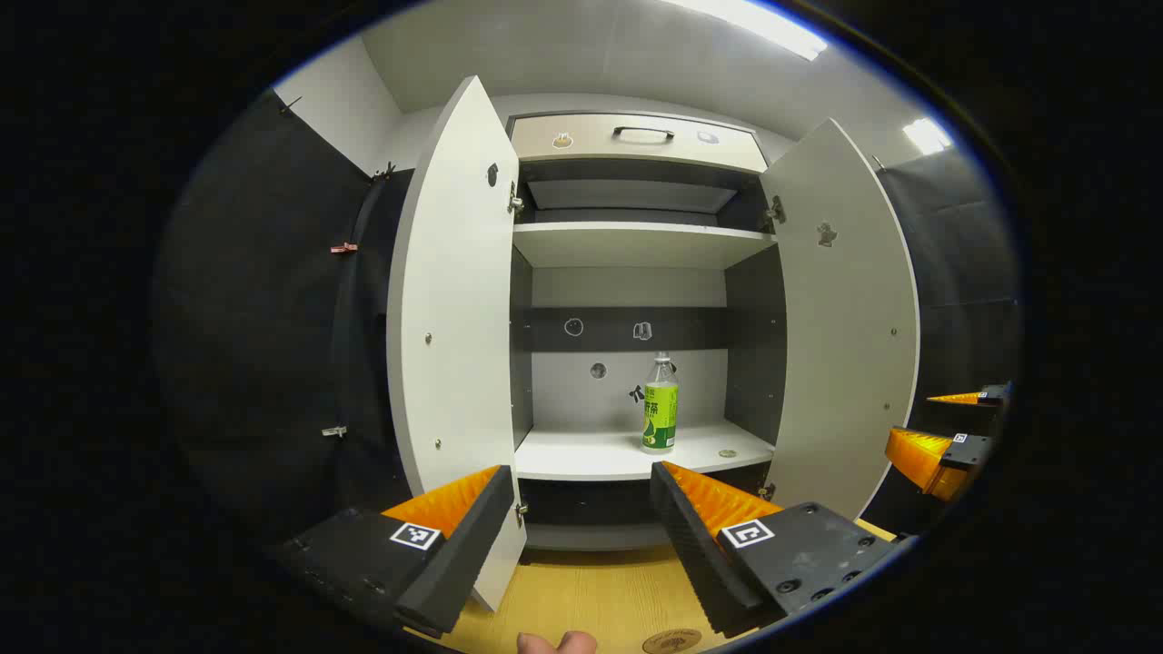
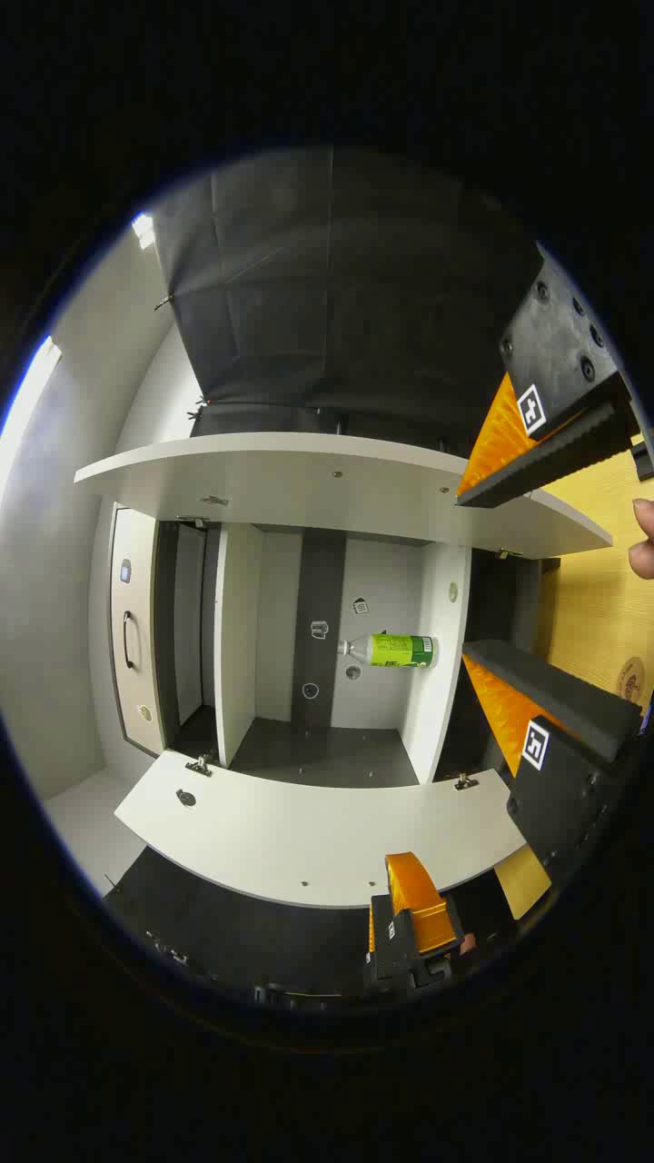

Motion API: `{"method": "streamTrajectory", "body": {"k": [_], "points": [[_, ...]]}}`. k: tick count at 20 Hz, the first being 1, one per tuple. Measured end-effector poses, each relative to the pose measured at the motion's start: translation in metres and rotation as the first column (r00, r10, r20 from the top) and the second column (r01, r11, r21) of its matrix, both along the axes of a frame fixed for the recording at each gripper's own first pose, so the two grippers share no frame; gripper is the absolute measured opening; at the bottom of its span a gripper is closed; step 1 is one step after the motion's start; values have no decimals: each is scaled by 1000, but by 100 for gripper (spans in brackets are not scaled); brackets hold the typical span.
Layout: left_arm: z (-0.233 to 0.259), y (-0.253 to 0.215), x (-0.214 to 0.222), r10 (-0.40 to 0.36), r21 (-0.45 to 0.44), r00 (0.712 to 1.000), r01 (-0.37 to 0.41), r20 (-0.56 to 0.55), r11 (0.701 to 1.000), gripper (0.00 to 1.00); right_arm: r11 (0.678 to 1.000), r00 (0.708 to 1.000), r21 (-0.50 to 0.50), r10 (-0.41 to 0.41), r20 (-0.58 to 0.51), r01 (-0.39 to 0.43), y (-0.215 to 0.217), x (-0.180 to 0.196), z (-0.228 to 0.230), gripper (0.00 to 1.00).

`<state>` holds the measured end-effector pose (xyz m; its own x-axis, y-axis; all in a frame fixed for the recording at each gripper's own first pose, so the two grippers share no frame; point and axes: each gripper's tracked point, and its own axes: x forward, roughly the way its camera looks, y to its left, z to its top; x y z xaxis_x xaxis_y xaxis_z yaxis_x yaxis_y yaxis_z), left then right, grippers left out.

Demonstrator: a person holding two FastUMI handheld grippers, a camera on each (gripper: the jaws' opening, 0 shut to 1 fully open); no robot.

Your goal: Grasp the bottle in the cabinet with the left hand and place it on the coaster, then close the right door with the right hand and the left door with the left hand.

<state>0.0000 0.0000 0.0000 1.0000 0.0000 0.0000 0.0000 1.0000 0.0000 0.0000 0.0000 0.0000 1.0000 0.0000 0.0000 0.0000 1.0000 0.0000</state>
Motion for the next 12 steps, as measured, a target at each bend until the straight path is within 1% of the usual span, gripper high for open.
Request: {"method": "streamTrajectory", "body": {"k": [12], "points": [[0,1,1,2,2,1000,-2,2,1000,96,1000,1000,2,4,12,-4,2,4,5,97]]}}
